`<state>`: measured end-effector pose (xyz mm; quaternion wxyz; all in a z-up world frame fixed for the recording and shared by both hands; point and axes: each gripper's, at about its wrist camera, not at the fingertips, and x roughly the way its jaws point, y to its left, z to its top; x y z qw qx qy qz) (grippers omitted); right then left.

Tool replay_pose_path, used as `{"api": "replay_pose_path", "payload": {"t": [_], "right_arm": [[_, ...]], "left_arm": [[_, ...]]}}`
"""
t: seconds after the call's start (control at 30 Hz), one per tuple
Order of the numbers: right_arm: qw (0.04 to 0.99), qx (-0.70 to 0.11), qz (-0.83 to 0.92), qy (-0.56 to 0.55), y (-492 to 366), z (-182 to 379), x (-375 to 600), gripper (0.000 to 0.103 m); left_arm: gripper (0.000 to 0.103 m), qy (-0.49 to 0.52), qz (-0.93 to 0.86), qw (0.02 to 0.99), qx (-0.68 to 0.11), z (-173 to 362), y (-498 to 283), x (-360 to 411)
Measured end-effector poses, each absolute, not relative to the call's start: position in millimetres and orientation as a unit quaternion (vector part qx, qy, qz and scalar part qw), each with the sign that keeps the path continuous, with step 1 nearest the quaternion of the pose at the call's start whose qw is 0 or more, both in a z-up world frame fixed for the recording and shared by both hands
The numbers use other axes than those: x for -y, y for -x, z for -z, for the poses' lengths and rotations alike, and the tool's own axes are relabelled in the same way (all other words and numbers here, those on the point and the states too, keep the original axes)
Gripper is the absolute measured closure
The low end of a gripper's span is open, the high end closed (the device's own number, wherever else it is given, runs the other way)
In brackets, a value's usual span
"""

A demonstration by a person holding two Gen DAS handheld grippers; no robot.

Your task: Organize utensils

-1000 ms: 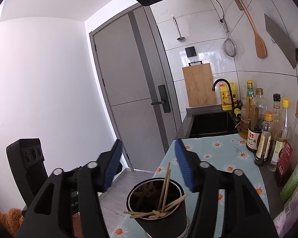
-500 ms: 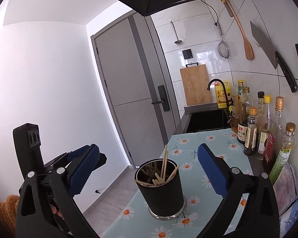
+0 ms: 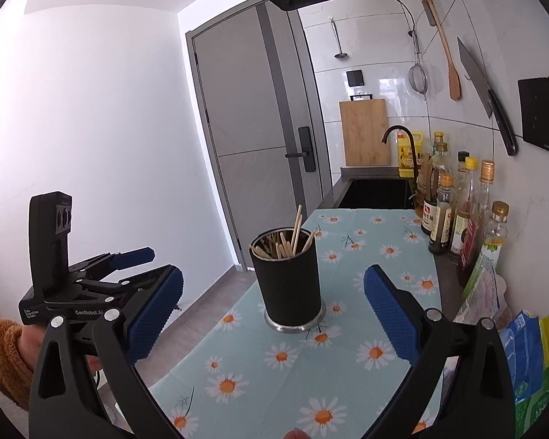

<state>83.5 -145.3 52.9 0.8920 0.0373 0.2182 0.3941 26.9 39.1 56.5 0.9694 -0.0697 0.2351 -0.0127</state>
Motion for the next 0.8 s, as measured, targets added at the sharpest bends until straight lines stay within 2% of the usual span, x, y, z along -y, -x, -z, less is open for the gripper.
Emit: {"api": "replay_pose_path", "payload": {"t": [0.33,0.8], "right_arm": [[0.876,-0.262,-0.403,-0.042,-59.7,-2.4,159.8,0.005],[0.872,-0.274,-0.404,-0.038,-45.9,2.8,146.1,0.005]], "left_arm": [[0.006,0.067,-0.01,0.959,-0.274,-22.2,-1.1,-12.5],[0.006,0.075,-0.006,0.954,-0.289,-7.8,13.2,-16.0]]}}
